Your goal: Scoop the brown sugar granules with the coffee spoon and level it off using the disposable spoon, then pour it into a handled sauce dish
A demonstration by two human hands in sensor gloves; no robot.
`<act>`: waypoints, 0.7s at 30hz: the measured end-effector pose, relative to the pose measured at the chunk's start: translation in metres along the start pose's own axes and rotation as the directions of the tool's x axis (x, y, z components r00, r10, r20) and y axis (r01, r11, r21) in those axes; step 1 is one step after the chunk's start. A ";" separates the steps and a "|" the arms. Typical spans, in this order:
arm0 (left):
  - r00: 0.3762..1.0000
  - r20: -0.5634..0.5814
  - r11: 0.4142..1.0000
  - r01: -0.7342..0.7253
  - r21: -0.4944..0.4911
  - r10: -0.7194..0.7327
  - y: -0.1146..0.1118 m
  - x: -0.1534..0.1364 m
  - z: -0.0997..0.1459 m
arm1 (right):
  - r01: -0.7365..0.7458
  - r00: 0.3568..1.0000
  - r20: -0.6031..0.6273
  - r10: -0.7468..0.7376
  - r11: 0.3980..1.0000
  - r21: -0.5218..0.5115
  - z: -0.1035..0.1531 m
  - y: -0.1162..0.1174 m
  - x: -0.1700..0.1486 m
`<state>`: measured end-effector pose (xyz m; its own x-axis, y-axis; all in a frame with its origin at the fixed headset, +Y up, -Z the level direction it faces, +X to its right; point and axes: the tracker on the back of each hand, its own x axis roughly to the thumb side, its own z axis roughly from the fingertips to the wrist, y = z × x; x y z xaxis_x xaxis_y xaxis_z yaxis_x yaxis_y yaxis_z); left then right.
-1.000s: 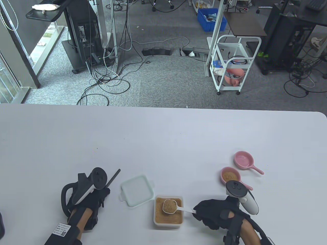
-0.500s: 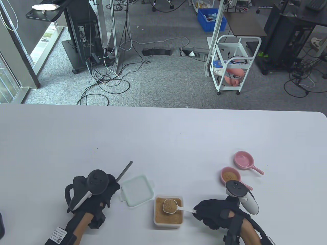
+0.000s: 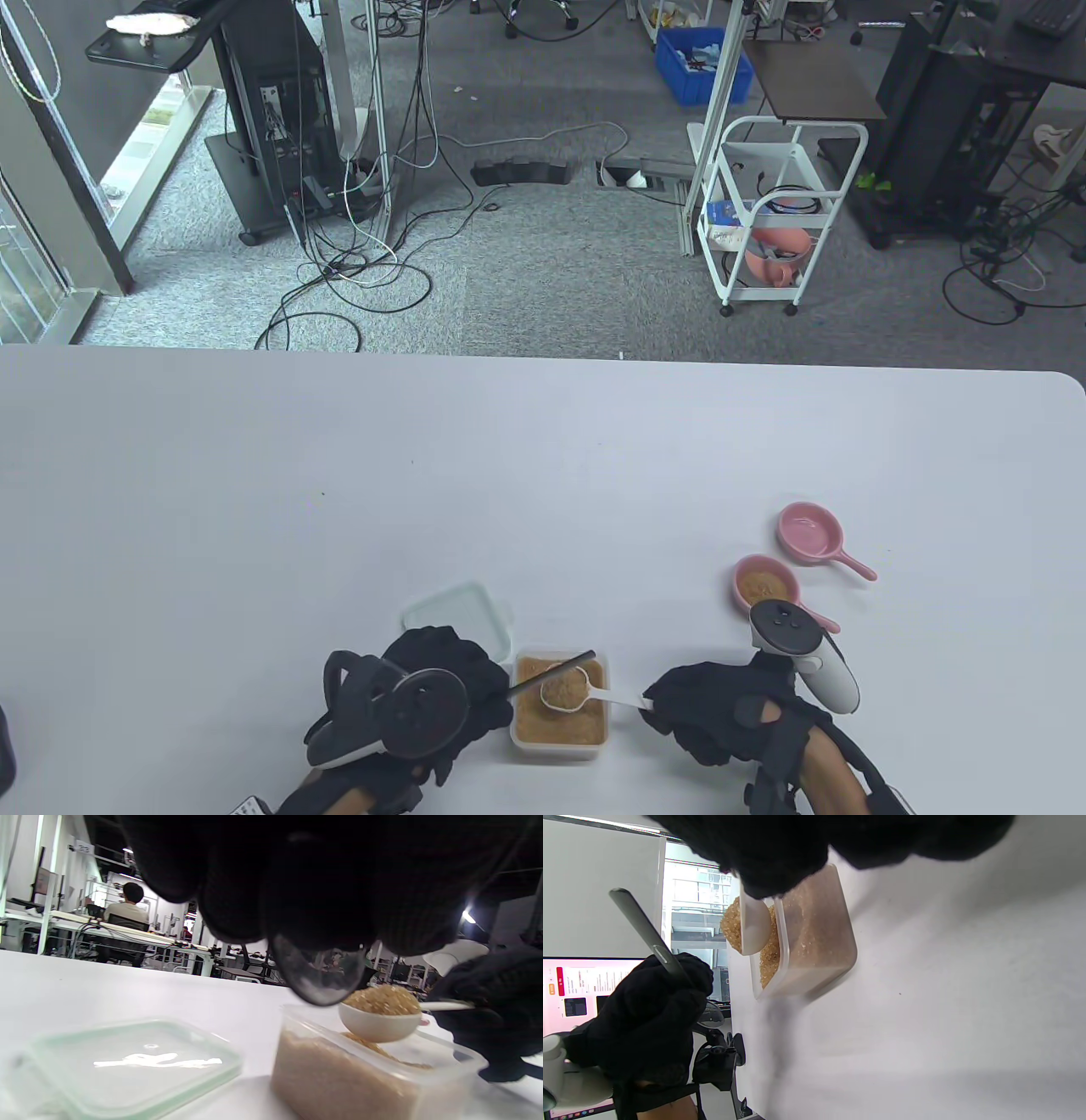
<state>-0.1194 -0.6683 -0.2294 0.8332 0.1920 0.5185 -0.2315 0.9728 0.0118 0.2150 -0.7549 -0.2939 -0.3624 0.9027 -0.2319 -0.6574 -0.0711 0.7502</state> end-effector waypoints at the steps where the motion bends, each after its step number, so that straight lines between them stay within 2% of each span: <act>1: 1.000 0.016 1.000 0.012 -0.010 -0.012 -0.002 0.004 0.000 | 0.003 1.000 0.000 -0.003 1.000 0.006 0.000 0.000 0.000; 12: 0.989 0.090 0.990 0.125 -0.069 -0.119 -0.020 0.022 -0.002 | 0.008 1.000 -0.006 -0.008 1.000 0.019 0.000 0.001 0.000; 21: 0.985 0.081 0.985 0.157 -0.072 -0.151 -0.020 0.023 -0.003 | 0.008 1.000 -0.007 -0.008 1.000 0.029 0.000 0.001 0.000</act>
<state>-0.0937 -0.6832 -0.2202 0.8154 0.0317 0.5780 -0.0609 0.9977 0.0313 0.2144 -0.7550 -0.2931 -0.3616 0.9003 -0.2425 -0.6411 -0.0512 0.7658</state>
